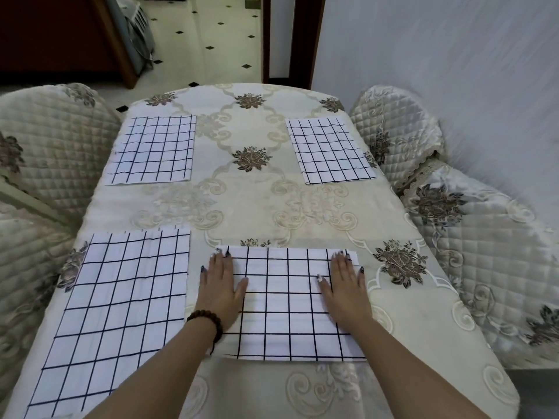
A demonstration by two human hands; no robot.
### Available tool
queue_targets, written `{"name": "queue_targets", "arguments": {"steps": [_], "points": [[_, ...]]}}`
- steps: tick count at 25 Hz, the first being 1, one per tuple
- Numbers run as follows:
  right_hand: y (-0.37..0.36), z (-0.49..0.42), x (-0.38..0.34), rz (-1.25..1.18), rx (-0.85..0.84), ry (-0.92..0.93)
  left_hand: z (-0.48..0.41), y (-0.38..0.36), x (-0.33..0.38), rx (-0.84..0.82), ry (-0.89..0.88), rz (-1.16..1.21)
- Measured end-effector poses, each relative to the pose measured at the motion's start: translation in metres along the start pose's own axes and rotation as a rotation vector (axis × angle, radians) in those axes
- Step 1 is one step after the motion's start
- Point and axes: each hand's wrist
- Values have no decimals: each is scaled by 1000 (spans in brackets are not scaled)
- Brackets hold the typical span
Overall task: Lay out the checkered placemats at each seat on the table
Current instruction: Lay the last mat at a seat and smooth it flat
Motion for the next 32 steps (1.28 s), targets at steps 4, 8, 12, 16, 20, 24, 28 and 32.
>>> {"name": "queue_targets", "arguments": {"steps": [4, 8, 12, 16, 20, 24, 28, 32], "points": [[40, 22, 15, -700, 120, -346, 8, 42, -11, 228, 338, 568], [59, 59, 31, -1327, 113, -845, 21, 56, -20, 51, 552, 682], [42, 86, 23, -1484, 27, -909, 31, 52, -14, -101, 538, 586], [32, 92, 14, -1541, 1, -948, 33, 48, -7, -230, 575, 533], [32, 105, 11, -1557, 1, -942, 38, 38, -5, -214, 608, 571], [23, 130, 2, -1586, -179, -1000, 48, 39, -3, -104, 646, 658], [13, 143, -10, -1508, -226, -1040, 60, 42, 5, -276, 702, 861], [8, 144, -13, -1614, -237, -1054, 69, 28, 15, -366, 767, 1137]]}}
Point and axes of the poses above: each hand's wrist, its own z-axis away from the middle knuckle, its own y-axis out of the back of the hand, x = y × z, and after that the axes turned 4 degrees about -y, right-handed
